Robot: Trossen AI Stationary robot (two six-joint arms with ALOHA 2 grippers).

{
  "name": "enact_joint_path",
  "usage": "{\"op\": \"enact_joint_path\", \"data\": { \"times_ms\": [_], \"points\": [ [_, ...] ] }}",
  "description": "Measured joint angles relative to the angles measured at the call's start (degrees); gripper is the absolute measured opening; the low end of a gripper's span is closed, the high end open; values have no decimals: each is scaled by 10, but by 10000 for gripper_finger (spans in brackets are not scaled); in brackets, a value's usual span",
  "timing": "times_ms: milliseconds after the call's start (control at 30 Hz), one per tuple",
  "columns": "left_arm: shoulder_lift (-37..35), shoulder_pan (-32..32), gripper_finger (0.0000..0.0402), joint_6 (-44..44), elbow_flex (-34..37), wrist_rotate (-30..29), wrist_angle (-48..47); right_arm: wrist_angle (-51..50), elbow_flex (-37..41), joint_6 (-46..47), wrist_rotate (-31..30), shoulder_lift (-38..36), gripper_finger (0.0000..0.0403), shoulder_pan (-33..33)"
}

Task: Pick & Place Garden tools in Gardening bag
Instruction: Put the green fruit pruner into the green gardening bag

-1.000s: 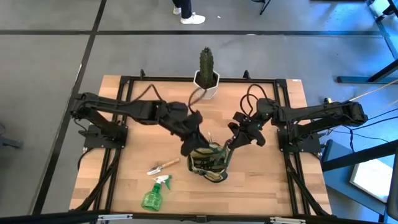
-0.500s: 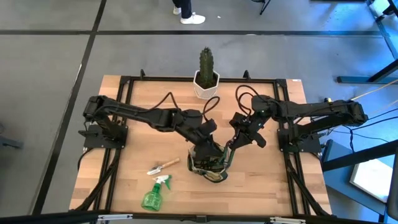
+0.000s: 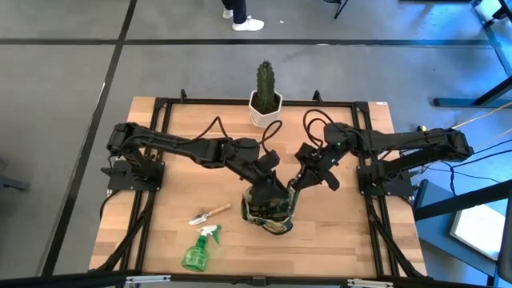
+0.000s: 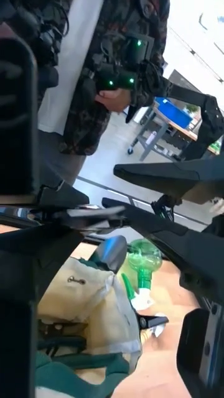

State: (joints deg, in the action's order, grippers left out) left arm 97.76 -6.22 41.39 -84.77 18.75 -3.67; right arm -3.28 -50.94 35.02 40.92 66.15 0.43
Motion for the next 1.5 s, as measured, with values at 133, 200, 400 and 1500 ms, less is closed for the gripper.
{"op": "enact_joint_path", "data": {
  "times_ms": [133, 200, 400, 1500],
  "points": [
    [0, 0, 100, -8, 0, -12, 0, 0, 0, 4, -7, 0, 28, 0],
    [0, 0, 109, -8, 0, -12, -2, -1, 0, 4, -7, 0, 28, 0],
    [0, -1, 135, -20, 0, -29, -9, -3, 0, 4, -9, 0, 28, 0],
    [1, 1, 157, -29, 0, -73, -68, -27, 0, 6, -95, 1, 28, 32]
  ]
}}
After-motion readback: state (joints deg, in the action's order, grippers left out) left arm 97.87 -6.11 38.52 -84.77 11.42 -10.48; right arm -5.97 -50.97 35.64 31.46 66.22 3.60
